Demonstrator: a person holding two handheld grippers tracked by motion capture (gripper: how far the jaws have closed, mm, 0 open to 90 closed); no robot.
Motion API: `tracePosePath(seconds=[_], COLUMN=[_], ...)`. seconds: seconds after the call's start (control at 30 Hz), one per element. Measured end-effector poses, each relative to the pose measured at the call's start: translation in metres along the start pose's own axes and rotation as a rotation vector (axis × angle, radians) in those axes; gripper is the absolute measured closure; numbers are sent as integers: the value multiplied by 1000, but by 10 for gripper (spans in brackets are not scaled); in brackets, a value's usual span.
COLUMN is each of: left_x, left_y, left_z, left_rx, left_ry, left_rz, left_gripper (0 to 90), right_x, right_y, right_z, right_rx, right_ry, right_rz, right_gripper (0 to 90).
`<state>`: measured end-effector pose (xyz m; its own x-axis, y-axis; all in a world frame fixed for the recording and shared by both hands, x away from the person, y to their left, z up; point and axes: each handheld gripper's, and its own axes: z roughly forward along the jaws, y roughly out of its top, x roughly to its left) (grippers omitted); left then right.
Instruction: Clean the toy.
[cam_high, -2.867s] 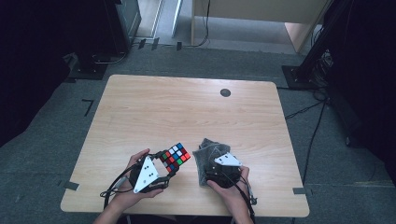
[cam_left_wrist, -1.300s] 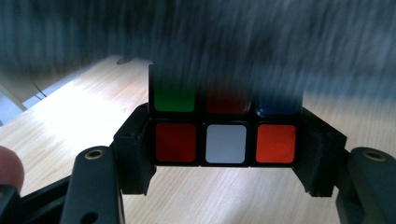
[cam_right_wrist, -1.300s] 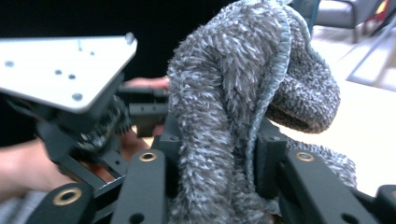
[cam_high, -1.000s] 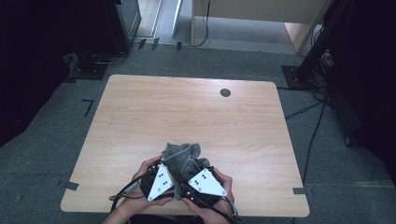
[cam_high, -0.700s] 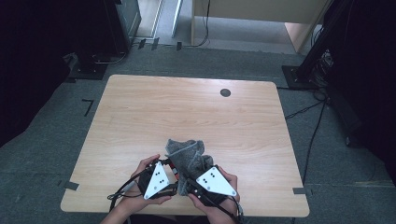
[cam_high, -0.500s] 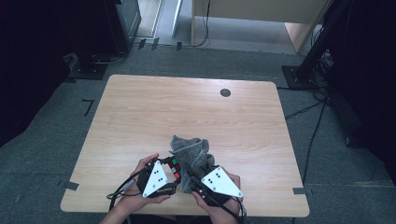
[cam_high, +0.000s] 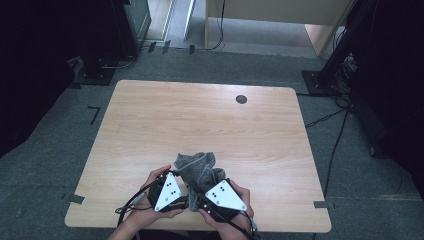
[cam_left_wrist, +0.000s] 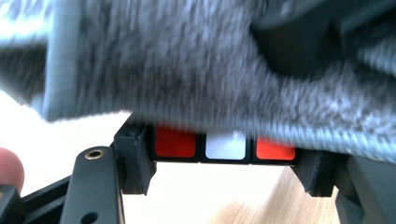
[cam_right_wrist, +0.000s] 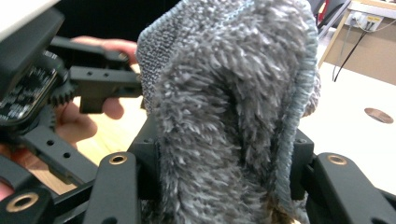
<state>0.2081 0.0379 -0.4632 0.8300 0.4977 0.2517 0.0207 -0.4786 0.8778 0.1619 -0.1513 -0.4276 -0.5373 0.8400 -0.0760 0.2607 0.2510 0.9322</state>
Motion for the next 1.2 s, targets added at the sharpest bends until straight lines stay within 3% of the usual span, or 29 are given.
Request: tracePosePath(seconds=[0.13, 0.27, 0.4, 0.57, 0.63, 0.73, 0.83, 0.93, 1.07, 1.2], left_x=[4, 7, 3, -1, 0, 7, 12, 11, 4, 0], left_y=[-1, -2, -2, 0, 0, -2, -2, -2, -2, 1], left_z=[-2, -4, -3, -4, -5, -7, -9, -9, -6, -8], left_rx=[-9, -35, -41, -59, -61, -71, -84, -84, -74, -97], left_ry=[3, -11, -27, -42, -41, -37, -45, -41, -37, -57], left_rz=[-10, -38, -27, -6, -17, -53, -88, -77, -28, -17], left_gripper=[338, 338, 338, 338, 338, 338, 338, 338, 338, 338], right_x=[-10, -20, -23, -19, -21, -24, -25, -26, -28, -30], right_y=[3, 7, 10, 7, 5, 6, 7, 8, 10, 10], right_z=[-6, -14, -16, -9, -6, -8, -13, -17, -20, -21], right_rx=[-36, -87, -104, -55, -40, -56, -102, -127, -140, -137], right_ry=[8, 88, 140, 139, 153, 155, 145, 148, 173, 185], right_rz=[48, 119, 156, 142, 167, 188, 206, 202, 222, 216], right_gripper=[517, 612, 620, 520, 453, 433, 587, 668, 692, 697])
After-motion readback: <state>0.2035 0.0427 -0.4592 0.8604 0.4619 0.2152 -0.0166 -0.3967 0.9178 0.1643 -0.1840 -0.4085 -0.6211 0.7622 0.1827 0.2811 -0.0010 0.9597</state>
